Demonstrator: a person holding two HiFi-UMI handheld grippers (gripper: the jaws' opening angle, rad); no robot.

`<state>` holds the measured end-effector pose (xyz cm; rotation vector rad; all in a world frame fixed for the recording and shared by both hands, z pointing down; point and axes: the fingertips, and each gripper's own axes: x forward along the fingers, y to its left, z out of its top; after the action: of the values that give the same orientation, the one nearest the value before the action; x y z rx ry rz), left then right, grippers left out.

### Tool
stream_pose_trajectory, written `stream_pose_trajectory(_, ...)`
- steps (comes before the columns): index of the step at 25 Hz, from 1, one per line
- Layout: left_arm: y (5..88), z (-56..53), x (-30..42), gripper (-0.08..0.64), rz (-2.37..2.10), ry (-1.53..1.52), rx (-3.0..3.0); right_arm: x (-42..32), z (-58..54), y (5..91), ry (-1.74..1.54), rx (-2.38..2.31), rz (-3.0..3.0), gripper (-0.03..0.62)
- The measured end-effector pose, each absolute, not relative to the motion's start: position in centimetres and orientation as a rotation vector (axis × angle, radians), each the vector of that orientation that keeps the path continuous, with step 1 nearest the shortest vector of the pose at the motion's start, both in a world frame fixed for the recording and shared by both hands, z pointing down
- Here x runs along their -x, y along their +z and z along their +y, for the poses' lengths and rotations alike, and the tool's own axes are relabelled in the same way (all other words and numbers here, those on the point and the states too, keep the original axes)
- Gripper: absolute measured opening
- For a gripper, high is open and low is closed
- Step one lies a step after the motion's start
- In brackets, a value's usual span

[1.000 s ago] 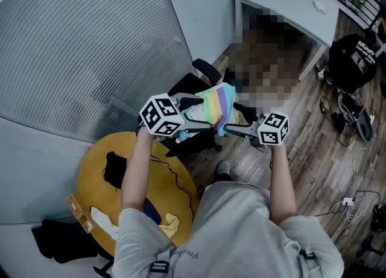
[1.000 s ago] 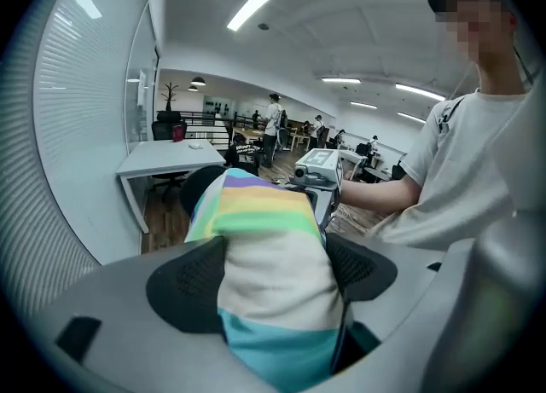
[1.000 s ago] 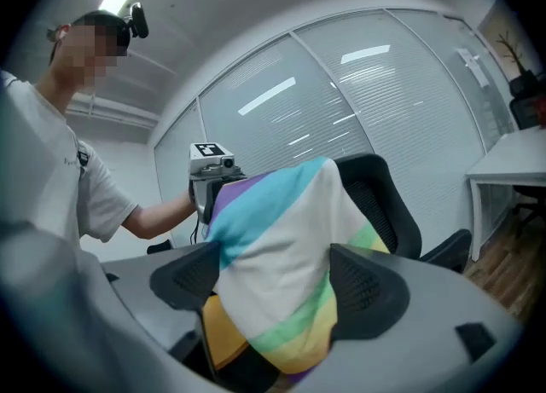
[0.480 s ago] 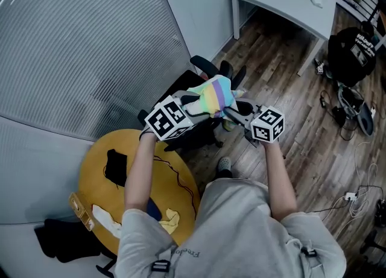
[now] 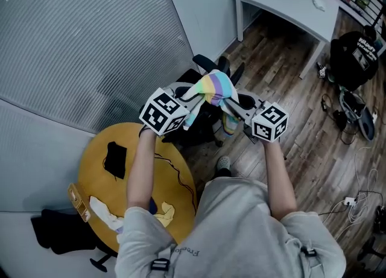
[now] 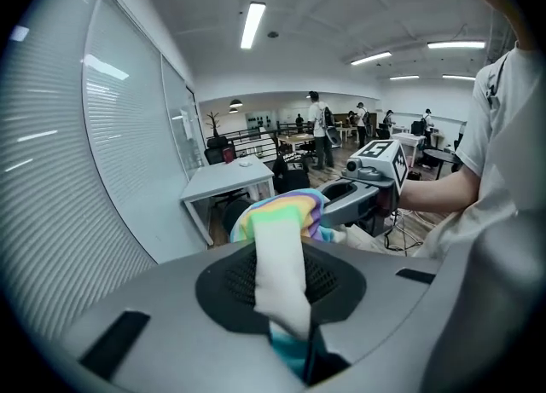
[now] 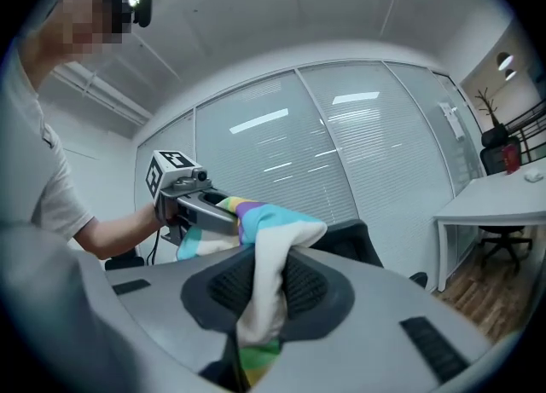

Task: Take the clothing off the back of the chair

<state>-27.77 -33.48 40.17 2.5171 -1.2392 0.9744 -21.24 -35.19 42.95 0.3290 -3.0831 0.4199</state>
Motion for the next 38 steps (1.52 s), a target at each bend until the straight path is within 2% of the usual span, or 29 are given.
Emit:
stream_pose_trajectory(8,37.6,-32.1,24.9,0.069,-1.356,0.864,-2.542,18.4,-33.8,40.7,0.379,-0.404,-3.135,0.078)
stream_pose_trajectory(19,38.4,-28.6,20.2,0.069,-1.414,0.604,-2.546,13.3,-30.8,40.5,0.376,-0.490,-3.175,0.078)
stream_pose_trajectory(38,41.5,-22.8,9.9,0.069,-1.243,0.487,-2.606,2.6,-24.6,43.1,0.440,-0.767,-3.162,0.078)
